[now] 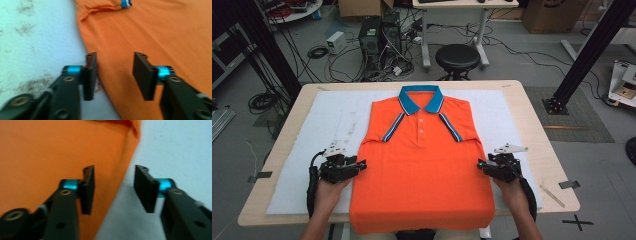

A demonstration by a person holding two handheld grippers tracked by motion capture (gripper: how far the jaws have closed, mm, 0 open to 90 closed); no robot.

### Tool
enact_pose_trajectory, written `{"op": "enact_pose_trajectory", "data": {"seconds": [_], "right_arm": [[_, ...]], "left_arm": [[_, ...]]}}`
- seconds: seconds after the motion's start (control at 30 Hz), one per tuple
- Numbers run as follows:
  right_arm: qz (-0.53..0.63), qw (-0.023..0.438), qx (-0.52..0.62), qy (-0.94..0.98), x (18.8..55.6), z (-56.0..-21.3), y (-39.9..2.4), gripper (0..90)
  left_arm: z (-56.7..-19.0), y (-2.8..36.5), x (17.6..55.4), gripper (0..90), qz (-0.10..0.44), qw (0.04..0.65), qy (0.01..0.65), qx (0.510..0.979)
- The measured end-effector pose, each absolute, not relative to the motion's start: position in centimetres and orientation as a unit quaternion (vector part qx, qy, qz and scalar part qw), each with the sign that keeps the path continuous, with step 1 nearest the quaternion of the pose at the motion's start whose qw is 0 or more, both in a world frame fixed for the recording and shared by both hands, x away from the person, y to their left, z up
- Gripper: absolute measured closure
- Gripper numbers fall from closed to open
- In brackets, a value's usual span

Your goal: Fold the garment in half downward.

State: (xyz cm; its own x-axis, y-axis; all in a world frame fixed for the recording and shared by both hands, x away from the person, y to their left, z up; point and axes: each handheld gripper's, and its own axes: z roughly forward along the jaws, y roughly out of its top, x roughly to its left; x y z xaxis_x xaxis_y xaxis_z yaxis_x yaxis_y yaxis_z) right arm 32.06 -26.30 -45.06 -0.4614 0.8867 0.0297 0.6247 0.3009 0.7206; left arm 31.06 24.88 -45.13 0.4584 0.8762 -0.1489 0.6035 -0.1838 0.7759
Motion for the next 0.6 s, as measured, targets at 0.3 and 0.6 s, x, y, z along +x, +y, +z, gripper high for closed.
{"op": "enact_pose_trajectory", "data": {"seconds": [0.3,0.6], "right_arm": [[0.327,0.196,0.461,0.801,32.0,-44.8,-25.6,89.8],[0.328,0.213,0.468,0.793,31.4,-44.1,-27.0,89.9]], "left_arm": [[-45.1,24.3,31.0,87.1,0.169,0.399,0.514,0.74],[-44.9,22.8,30.6,87.4,0.154,0.422,0.509,0.734]]}}
